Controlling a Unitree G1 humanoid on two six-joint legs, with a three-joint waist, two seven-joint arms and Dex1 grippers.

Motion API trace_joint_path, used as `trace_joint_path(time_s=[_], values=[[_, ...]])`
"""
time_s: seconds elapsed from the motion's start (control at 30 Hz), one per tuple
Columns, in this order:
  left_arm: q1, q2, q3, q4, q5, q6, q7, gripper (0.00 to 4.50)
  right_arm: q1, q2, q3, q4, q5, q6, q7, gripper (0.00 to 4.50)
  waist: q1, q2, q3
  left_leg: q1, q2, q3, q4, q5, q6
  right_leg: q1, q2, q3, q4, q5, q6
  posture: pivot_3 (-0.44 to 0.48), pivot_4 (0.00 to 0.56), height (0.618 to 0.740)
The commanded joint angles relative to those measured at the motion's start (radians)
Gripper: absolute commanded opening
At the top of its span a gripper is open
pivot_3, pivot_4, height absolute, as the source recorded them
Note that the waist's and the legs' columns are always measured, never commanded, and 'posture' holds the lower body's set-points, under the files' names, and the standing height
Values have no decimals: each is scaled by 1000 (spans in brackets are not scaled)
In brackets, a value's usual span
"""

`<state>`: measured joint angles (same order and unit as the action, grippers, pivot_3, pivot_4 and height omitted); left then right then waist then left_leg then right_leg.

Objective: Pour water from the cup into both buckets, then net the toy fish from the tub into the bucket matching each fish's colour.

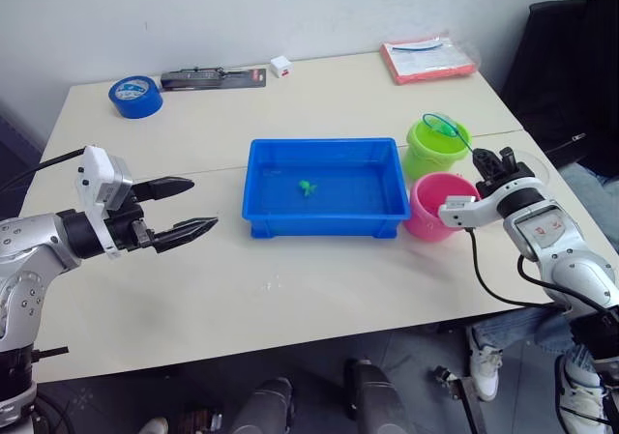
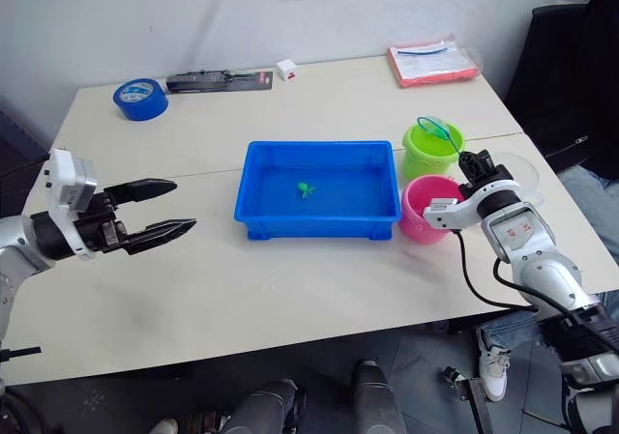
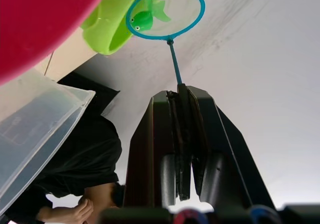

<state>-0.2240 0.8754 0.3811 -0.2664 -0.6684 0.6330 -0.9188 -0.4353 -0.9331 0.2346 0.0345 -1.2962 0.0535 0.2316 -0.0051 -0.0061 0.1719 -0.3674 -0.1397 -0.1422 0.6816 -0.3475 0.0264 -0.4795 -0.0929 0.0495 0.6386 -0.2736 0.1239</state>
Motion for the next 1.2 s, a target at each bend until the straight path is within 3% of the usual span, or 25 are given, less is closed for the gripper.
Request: trace_joint_path(time_s=[0.03, 0.57, 0.73, 0.97, 1.2], values=[[-12, 10, 11, -13, -10, -11, -7, 4500, 7, -30, -43, -57, 0, 17, 1, 775, 0, 0, 0, 0, 0, 0, 0, 0, 0, 0, 0, 0, 0, 0, 0, 0, 150, 740], [-46, -19, -45, 21, 7, -43, -15, 4500, 82, -80, -97, -158, 23, 21, 56, 775, 0, 0, 0, 0, 0, 1, 0, 0, 0, 0, 0, 1, 1, 0, 0, 0, 150, 740], [-55, -31, -60, 29, 9, -53, -14, 4500, 80, 45, -165, -188, 216, 97, 200, 775, 0, 0, 0, 0, 1, 1, 0, 0, 0, 0, 1, 0, 0, 0, 0, 0, 150, 740], [-61, -39, -69, 31, 9, -58, -10, 4500, 58, 105, -192, -197, 315, 144, 257, 775, 1, 0, 0, 0, 1, 0, 0, 0, 0, 0, 0, 0, 0, 0, 0, 0, 150, 740], [-54, -43, -67, 24, 6, -59, -4, 4500, 35, -59, -88, -158, 124, -25, 83, 775, 2, 0, 0, 0, 0, 0, 1, 0, 0, 0, 0, 0, 1, 0, 0, 0, 150, 740]])
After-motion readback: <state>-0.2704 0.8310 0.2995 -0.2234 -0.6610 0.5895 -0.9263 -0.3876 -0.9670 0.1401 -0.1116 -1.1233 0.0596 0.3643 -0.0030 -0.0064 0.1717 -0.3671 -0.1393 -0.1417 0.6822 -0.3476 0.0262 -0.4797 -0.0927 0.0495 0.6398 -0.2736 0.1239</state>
